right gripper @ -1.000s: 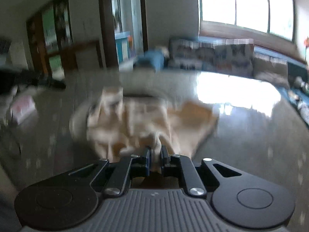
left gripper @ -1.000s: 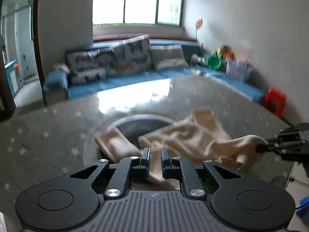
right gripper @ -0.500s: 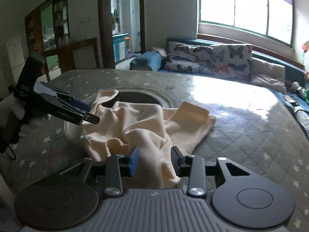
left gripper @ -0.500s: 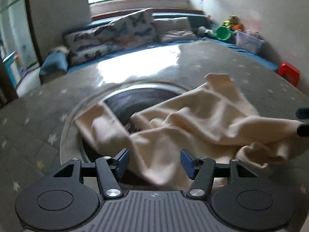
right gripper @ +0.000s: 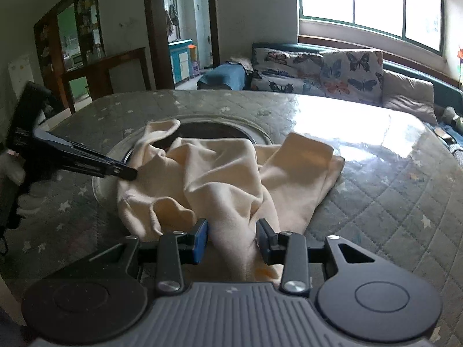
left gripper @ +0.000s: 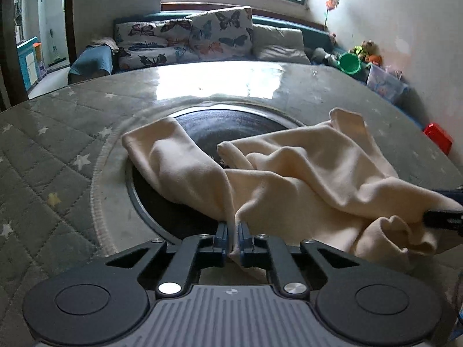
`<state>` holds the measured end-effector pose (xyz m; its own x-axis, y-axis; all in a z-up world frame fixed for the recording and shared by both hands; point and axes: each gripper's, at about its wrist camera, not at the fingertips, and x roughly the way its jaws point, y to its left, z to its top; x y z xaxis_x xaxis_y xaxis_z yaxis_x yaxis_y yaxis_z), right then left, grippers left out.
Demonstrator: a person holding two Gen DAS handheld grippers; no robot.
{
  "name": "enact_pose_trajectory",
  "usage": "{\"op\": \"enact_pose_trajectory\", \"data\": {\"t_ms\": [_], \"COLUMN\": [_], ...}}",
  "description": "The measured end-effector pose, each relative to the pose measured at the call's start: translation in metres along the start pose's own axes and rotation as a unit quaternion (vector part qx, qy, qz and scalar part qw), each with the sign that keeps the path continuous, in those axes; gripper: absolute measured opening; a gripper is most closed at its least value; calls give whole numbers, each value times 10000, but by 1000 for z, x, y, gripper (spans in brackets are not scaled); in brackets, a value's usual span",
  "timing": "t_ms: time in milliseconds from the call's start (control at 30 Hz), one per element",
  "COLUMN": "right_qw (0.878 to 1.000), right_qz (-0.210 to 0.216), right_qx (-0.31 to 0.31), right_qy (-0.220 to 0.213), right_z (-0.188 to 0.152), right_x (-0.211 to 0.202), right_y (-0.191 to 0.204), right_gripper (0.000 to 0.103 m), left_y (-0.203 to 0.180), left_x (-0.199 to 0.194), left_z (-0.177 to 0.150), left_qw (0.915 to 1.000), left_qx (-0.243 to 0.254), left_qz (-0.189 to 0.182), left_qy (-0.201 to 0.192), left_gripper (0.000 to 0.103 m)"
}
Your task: Fold clothes
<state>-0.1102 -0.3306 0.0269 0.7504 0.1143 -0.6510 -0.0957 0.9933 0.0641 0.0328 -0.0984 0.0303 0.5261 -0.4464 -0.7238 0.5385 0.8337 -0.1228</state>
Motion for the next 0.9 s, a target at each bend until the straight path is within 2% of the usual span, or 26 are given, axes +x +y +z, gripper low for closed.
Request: {"op": "enact_pose_trajectory", "data": {"t_ms": [133,267,367,467,533,633,733,800,833,900], "right_qw": [9999,9979,9944,9927,9942,9977,9996,9999,9999,9996], "right_qz": [71,411,778,1001,947,664,254,74,-22,-194], "right_qx": [-67,-353,-407,-242,-153,-55,-2,61,111,209], "right_qy": [123,352,585,624,484,151,-78,-85,-53,35], "right_z": [-5,-14,-21,-17,-8,13,35,45,49,57], "right_x": [1,-7,-14,-19,-20,-14,9,29,43,69], "right_y": [4,17,20,14,7,-9,-23,-33,-38,-48], "right_gripper": [36,36,36,36,37,37,37,37,37,36], "left_y": [3,7,11,17,20,25,31,33,34,32], "left_x": [-31,-73,-95,-103,-108,-116,-122,-125,-126,-126], "left_z": [-14,-42,-67,-85,-87,-80,-68,-57,-53,-42], "left_qw": [9999,10000,9997,9984,9981,9978,9975,9977,9981,9985], "left_qx": [-49,-39,-24,24,64,112,139,106,76,57], "left_qz": [3,69,143,201,306,461,591,633,604,538], "left_qy": [-117,-43,197,521,538,461,354,213,108,-123], "left_gripper": [7,7,7,14,28,35,41,54,56,75]}}
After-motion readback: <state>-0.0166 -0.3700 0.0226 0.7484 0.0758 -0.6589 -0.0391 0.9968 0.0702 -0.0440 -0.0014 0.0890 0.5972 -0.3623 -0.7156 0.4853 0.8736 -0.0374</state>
